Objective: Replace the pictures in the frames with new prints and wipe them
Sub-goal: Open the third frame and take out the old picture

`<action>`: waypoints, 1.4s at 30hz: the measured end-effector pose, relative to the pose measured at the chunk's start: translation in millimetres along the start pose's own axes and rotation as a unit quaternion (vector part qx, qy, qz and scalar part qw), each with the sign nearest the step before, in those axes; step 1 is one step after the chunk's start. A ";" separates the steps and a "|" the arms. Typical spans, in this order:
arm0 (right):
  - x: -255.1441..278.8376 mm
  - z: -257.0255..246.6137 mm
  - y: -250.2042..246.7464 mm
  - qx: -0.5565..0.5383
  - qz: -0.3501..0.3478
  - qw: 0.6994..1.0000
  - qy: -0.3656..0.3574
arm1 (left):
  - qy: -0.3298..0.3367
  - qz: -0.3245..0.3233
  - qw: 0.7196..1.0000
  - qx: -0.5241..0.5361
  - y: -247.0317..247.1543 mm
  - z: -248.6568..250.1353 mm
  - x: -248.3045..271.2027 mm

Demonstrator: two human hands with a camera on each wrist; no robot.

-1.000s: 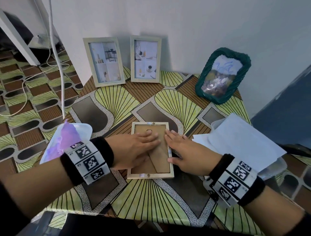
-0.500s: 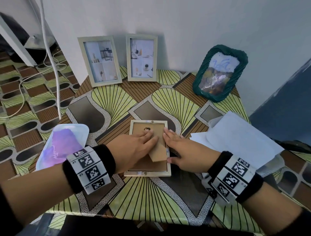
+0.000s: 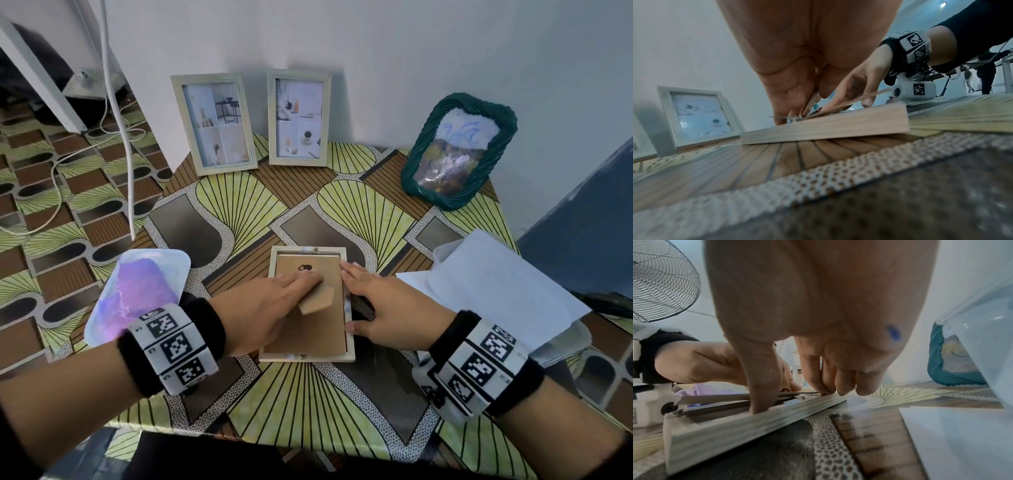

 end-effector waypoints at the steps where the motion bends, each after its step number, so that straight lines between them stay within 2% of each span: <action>1: 0.3 -0.6 -1.0 -0.005 0.002 1.000 -0.002 | -0.003 0.006 1.000 0.001 0.5 -0.2 -0.1; 5: 0.6 -0.9 -1.4 -0.016 0.001 1.000 -0.003 | 0.001 0.023 1.000 -0.006 1.4 1.2 1.5; 9: -0.2 2.9 -4.1 -0.025 0.014 1.000 0.009 | 0.033 0.008 0.999 -0.019 3.4 10.9 10.1; 14: -0.1 5.6 -9.0 -0.035 0.018 0.999 0.020 | 0.026 0.032 0.998 0.054 -8.3 13.2 30.9; 18: 0.0 7.5 -14.0 -0.018 0.018 0.999 0.034 | 0.032 0.079 0.988 0.127 -26.2 14.1 49.8; 22: 1.7 9.9 -16.9 0.000 0.022 0.998 0.053 | -0.001 0.154 0.973 0.172 -47.4 1.1 62.8; 25: 4.1 8.5 -16.0 -0.003 0.031 0.998 0.045 | -0.064 0.181 0.969 0.158 -54.5 -26.7 63.8; 29: 8.3 11.0 -13.1 -0.022 0.033 0.998 0.051 | -0.125 0.123 0.981 0.084 -44.0 -60.3 54.9; 33: 14.5 14.1 -8.5 -0.041 0.043 0.997 0.056 | -0.156 0.018 0.988 0.005 -13.0 -86.3 44.3; 39: 18.0 13.2 -1.3 -0.065 0.044 0.996 0.048 | -0.102 -0.086 0.989 -0.057 28.4 -80.3 43.0; 42: 19.2 12.1 0.5 -0.069 0.045 0.996 0.040 | -0.078 -0.116 0.986 -0.087 37.7 -72.6 46.7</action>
Point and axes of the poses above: each hand's wrist, its own x-axis away from the middle knuckle, its own y-axis out of the palm, z = x × y, the point moved 8 cm from there along -x, towards the middle knuckle, and after that the axes turned 15 degrees about -x, right-handed, at the moved point
